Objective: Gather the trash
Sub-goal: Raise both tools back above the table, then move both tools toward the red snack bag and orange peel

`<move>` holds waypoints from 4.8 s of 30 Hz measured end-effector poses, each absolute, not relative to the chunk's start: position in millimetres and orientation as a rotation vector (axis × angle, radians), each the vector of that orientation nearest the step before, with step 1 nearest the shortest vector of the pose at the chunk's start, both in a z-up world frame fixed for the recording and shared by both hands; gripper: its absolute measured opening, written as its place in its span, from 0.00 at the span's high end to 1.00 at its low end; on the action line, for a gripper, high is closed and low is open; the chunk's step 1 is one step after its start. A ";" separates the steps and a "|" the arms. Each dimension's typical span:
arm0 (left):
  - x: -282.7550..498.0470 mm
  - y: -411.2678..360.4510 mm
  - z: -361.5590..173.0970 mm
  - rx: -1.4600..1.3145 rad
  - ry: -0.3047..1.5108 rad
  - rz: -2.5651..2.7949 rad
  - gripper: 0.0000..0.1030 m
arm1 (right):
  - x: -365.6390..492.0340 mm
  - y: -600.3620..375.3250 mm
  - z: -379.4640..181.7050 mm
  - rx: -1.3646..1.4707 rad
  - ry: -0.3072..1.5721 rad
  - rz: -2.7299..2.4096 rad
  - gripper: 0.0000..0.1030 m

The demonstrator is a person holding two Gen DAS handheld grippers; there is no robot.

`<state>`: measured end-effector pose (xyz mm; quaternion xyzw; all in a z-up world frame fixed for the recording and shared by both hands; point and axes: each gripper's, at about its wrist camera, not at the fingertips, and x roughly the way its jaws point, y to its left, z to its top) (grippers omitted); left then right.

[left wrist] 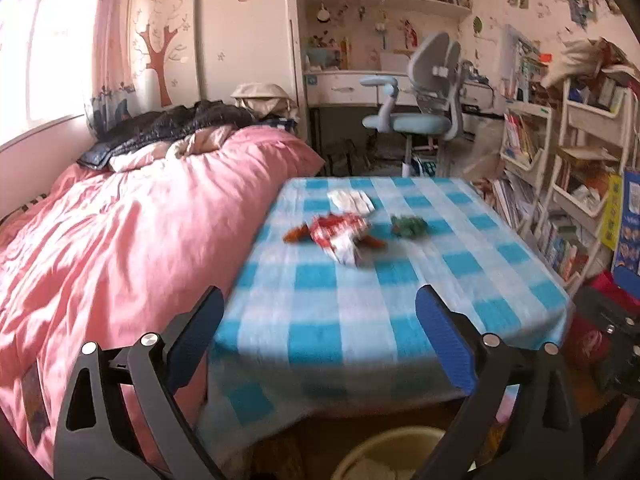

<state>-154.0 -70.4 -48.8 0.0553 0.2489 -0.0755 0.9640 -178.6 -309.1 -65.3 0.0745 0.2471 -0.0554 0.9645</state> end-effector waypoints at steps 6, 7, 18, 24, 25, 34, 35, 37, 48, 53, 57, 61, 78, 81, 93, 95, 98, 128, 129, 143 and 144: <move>-101.6 -65.7 -29.8 0.048 0.499 -0.137 0.08 | -136.6 -306.6 -42.3 0.038 0.471 -0.077 0.07; -96.4 -65.3 -28.6 0.039 0.497 -0.135 0.08 | -130.0 -306.2 -41.3 0.021 0.469 -0.069 0.07; -32.1 -75.4 -20.0 0.075 0.472 -0.121 0.07 | -88.2 -306.3 -64.4 0.076 0.559 -0.036 0.07; 8.0 -70.8 -29.7 0.066 0.560 -0.081 0.07 | -71.1 -307.6 -67.5 0.079 0.576 -0.031 0.07; 9.8 -70.0 -30.6 0.069 0.570 -0.075 0.07 | -68.9 -309.0 -68.3 0.089 0.578 -0.031 0.07; 11.7 -80.0 -29.2 0.106 0.567 -0.089 0.07 | -58.5 -309.8 -70.5 0.119 0.594 -0.008 0.07; 12.2 -83.1 -29.0 0.113 0.567 -0.093 0.07 | -57.4 -310.3 -70.3 0.118 0.594 -0.008 0.07; 12.6 -87.1 -28.5 0.124 0.562 -0.100 0.07 | -54.7 -313.2 -70.3 0.125 0.595 -0.010 0.07; 27.3 -89.0 -28.4 0.127 0.589 -0.107 0.07 | -37.4 -319.4 -76.7 0.129 0.623 -0.013 0.07; 40.2 -67.9 -29.4 0.036 0.644 -0.088 0.07 | -21.8 -320.1 -81.9 0.101 0.651 -0.019 0.07; 51.0 -43.4 -35.8 -0.077 0.706 -0.057 0.07 | -5.2 -323.8 -89.5 0.106 0.699 -0.023 0.07; 56.5 -34.2 -45.2 -0.107 0.745 -0.051 0.07 | 17.7 -324.2 -103.1 0.075 0.768 -0.038 0.07; 65.4 -83.7 -90.1 0.082 0.900 -0.194 0.07 | 54.5 -343.7 -125.3 0.168 0.852 -0.021 0.07; 63.3 -92.6 -92.8 0.108 0.897 -0.206 0.07 | 56.1 -345.5 -125.3 0.160 0.853 -0.016 0.07; 74.2 -111.7 -124.2 0.133 0.951 -0.266 0.07 | 54.4 -355.0 -119.1 0.219 0.838 0.007 0.07; 76.4 -115.1 -129.1 0.144 0.960 -0.262 0.07 | 54.3 -354.6 -118.4 0.217 0.834 0.013 0.07; 78.4 -115.7 -132.3 0.151 0.964 -0.247 0.07 | 54.9 -355.5 -118.0 0.226 0.833 0.019 0.07; 71.6 -118.4 -117.7 0.192 0.888 -0.235 0.07 | 54.8 -354.0 -118.9 0.218 0.836 0.021 0.07; 71.4 -118.5 -117.6 0.193 0.888 -0.235 0.07 | 54.7 -354.1 -118.7 0.217 0.836 0.021 0.07; 71.3 -118.6 -116.8 0.192 0.886 -0.233 0.07 | 55.0 -353.8 -118.9 0.216 0.837 0.020 0.07; 71.3 -118.3 -117.0 0.190 0.886 -0.233 0.07 | 55.0 -354.2 -118.8 0.216 0.838 0.020 0.07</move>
